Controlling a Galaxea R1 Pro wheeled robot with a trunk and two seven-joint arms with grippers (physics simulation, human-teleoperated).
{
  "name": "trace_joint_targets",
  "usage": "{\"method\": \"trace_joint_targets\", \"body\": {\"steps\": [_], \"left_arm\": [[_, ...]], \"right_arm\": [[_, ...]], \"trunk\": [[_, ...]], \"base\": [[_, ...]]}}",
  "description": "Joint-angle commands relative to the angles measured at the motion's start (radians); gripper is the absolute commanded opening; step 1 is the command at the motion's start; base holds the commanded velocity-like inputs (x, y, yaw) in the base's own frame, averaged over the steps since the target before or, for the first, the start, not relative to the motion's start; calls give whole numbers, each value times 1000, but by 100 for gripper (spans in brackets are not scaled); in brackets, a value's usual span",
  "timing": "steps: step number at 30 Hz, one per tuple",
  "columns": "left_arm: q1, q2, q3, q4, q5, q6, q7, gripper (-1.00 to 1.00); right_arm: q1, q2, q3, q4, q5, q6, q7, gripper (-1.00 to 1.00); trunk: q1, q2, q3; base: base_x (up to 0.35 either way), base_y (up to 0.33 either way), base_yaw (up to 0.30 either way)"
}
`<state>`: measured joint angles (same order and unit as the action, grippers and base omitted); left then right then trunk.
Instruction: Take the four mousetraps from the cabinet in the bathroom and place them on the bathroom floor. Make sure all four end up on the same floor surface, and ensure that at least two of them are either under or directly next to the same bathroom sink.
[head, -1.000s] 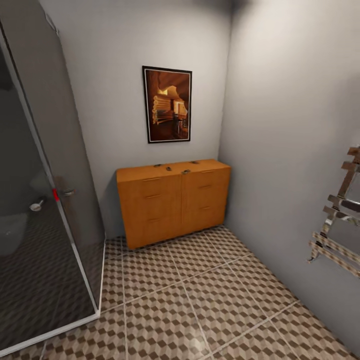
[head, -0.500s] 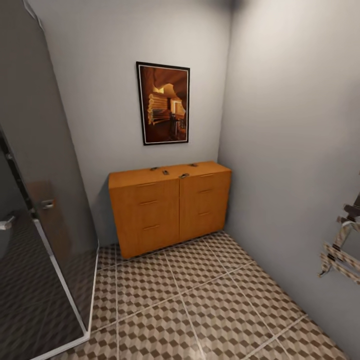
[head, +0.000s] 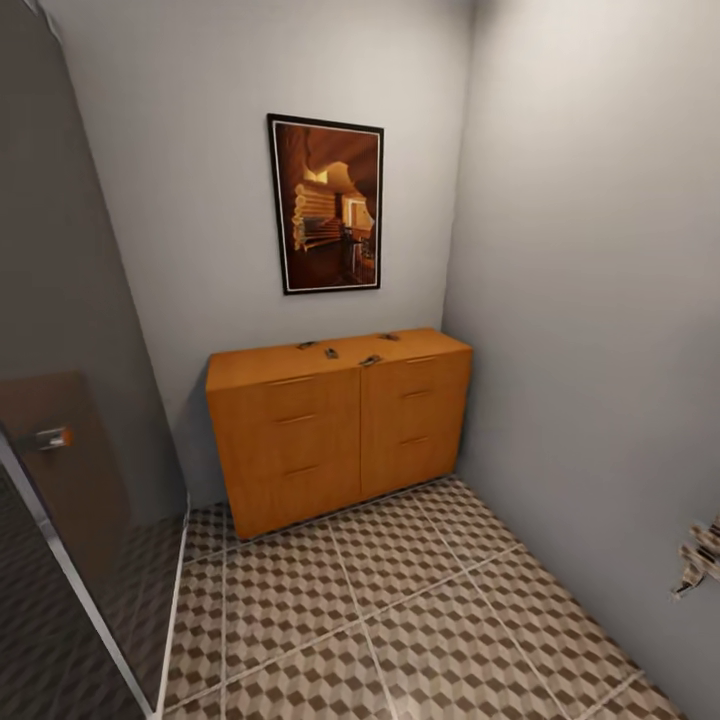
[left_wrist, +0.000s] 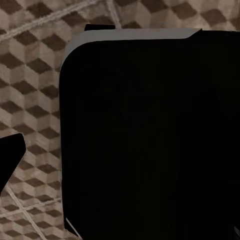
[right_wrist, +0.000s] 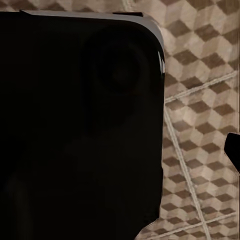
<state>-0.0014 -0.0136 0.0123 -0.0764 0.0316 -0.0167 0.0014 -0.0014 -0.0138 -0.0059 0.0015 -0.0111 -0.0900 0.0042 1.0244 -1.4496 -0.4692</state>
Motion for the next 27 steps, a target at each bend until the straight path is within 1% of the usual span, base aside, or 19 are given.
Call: {"method": "trace_joint_targets", "body": {"steps": [1, 11, 27], "left_arm": [[0, 0, 1, 0, 3, -2, 0, 100], [0, 0, 1, 0, 4, -2, 0, 100], [0, -1, 2, 0, 4, -2, 0, 100]], "right_arm": [[0, 0, 0, 0, -1, -3, 0, 100], [0, -2, 0, 1, -1, -4, 0, 100], [0, -3, 0, 1, 2, -2, 0, 100]], "trunk": [[1, 0, -1], [1, 0, -1], [1, 0, -1]], "base": [[314, 0, 125], [314, 0, 173], [314, 0, 20]]}}
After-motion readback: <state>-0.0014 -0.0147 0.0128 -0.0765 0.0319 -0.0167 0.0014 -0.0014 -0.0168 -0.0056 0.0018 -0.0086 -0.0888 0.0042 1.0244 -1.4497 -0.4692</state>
